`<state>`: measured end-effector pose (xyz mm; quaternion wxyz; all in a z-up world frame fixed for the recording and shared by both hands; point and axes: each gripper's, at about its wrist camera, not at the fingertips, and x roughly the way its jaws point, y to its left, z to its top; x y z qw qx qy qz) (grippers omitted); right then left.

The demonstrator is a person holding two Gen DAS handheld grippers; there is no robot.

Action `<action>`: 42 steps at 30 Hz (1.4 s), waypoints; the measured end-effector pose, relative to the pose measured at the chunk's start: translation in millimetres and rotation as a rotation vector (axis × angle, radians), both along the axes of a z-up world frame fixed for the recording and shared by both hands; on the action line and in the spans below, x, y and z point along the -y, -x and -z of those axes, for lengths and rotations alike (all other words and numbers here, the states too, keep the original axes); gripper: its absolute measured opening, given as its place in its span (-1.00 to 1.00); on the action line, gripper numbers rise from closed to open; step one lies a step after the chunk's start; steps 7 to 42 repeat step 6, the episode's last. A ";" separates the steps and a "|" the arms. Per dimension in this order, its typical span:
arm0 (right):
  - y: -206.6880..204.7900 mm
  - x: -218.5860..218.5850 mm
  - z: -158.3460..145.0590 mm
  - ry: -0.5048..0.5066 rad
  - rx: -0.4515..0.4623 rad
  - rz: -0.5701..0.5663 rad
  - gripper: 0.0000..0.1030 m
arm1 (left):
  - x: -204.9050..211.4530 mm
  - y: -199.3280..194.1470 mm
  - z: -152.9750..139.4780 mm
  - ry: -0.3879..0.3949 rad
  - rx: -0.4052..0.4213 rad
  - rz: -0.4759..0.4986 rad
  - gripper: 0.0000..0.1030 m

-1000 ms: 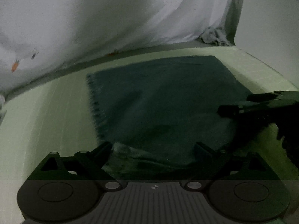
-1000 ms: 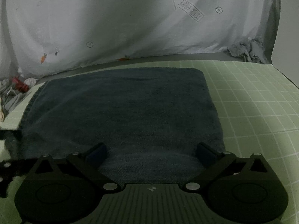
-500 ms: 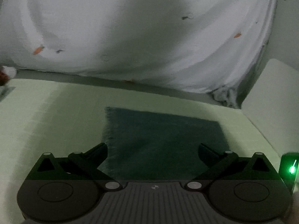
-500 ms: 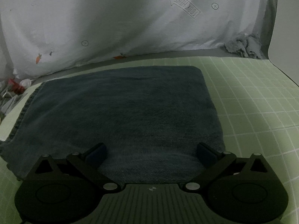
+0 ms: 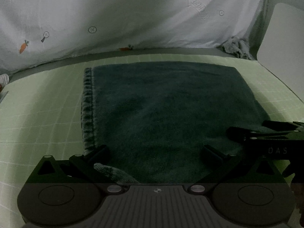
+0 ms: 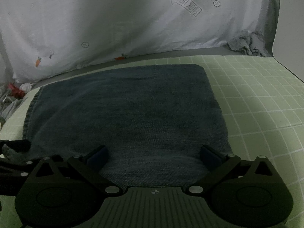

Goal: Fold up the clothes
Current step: 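Open both grippers and withdraw them from the folded jeans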

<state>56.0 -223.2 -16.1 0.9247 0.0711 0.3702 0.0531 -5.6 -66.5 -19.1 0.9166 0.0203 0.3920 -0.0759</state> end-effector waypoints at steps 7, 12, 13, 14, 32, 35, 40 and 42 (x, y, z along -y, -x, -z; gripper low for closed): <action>-1.0 0.7 0.0 0.000 -0.001 -0.002 1.00 | -2.1 -5.0 0.7 0.002 -0.003 -0.003 1.00; -1.0 0.7 0.0 0.000 -0.001 -0.002 1.00 | -2.1 -5.0 0.7 0.002 -0.003 -0.003 1.00; -1.0 0.7 0.0 0.000 -0.001 -0.002 1.00 | -2.1 -5.0 0.7 0.002 -0.003 -0.003 1.00; -1.0 0.7 0.0 0.000 -0.001 -0.002 1.00 | -2.1 -5.0 0.7 0.002 -0.003 -0.003 1.00; -1.0 0.7 0.0 0.000 -0.001 -0.002 1.00 | -2.1 -5.0 0.7 0.002 -0.003 -0.003 1.00; -1.0 0.7 0.0 0.000 -0.001 -0.002 1.00 | -2.1 -5.0 0.7 0.002 -0.003 -0.003 1.00; -1.0 0.7 0.0 0.000 -0.001 -0.002 1.00 | -2.1 -5.0 0.7 0.002 -0.003 -0.003 1.00; -1.0 0.7 0.0 0.000 -0.001 -0.002 1.00 | -2.1 -5.0 0.7 0.002 -0.003 -0.003 1.00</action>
